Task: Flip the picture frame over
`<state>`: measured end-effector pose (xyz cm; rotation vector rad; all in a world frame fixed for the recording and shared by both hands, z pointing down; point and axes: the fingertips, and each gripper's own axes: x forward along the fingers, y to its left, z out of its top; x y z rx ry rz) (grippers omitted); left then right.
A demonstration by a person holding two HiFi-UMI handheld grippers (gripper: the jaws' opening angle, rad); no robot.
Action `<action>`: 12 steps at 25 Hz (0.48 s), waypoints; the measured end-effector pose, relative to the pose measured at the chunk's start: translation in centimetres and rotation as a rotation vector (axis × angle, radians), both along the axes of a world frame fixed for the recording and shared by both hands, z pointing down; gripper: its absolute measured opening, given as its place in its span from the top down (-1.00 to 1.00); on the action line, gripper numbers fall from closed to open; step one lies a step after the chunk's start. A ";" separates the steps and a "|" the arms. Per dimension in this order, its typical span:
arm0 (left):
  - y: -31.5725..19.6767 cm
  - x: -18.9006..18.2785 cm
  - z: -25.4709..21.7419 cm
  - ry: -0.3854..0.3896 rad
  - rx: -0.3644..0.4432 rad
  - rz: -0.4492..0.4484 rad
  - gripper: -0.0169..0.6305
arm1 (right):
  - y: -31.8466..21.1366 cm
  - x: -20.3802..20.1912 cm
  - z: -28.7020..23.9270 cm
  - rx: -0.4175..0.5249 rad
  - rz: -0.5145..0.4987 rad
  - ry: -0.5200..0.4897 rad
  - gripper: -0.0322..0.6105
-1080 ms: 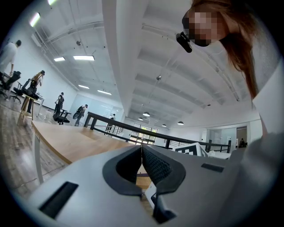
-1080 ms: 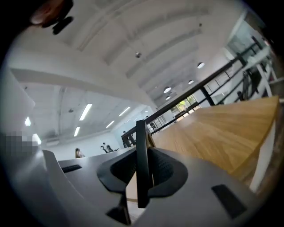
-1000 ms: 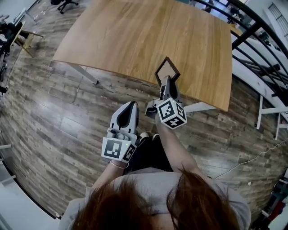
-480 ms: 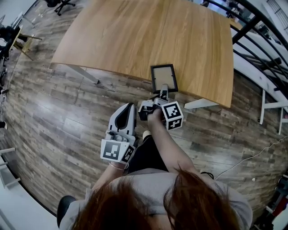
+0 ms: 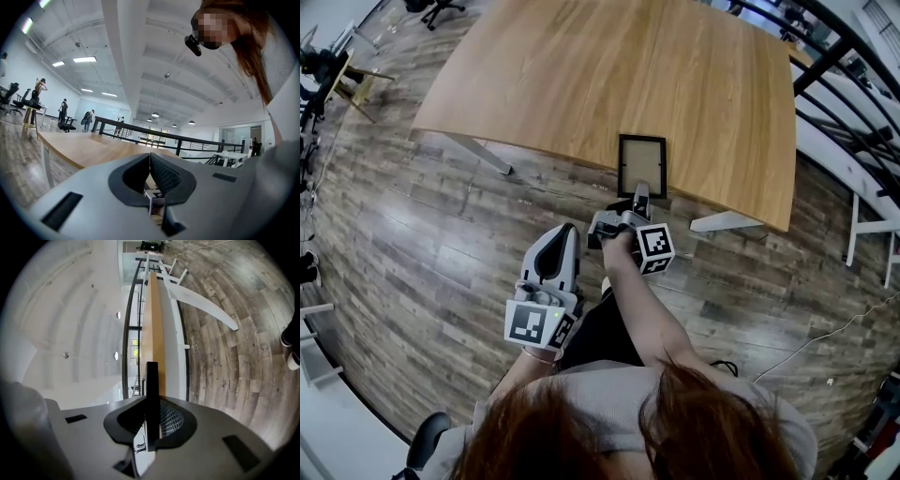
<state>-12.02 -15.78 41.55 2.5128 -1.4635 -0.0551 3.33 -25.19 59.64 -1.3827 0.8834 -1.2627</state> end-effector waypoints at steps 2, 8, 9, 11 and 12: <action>-0.1 -0.4 0.2 -0.006 -0.004 -0.004 0.92 | -0.6 -0.3 -0.1 0.014 -0.003 0.010 0.68; 0.1 -0.9 0.7 -0.011 -0.016 -0.002 0.92 | -1.8 -0.9 0.4 0.004 -0.028 -0.005 0.68; 0.0 -0.9 0.7 -0.011 -0.018 0.000 0.92 | -2.0 -0.9 0.4 0.007 -0.026 -0.016 0.68; -0.1 -0.9 0.7 -0.013 -0.021 0.003 0.92 | -2.4 -0.8 0.4 0.008 -0.019 -0.027 0.68; -0.1 -0.9 0.7 -0.015 -0.022 0.004 0.92 | -2.5 -0.8 0.4 0.010 -0.016 -0.027 0.68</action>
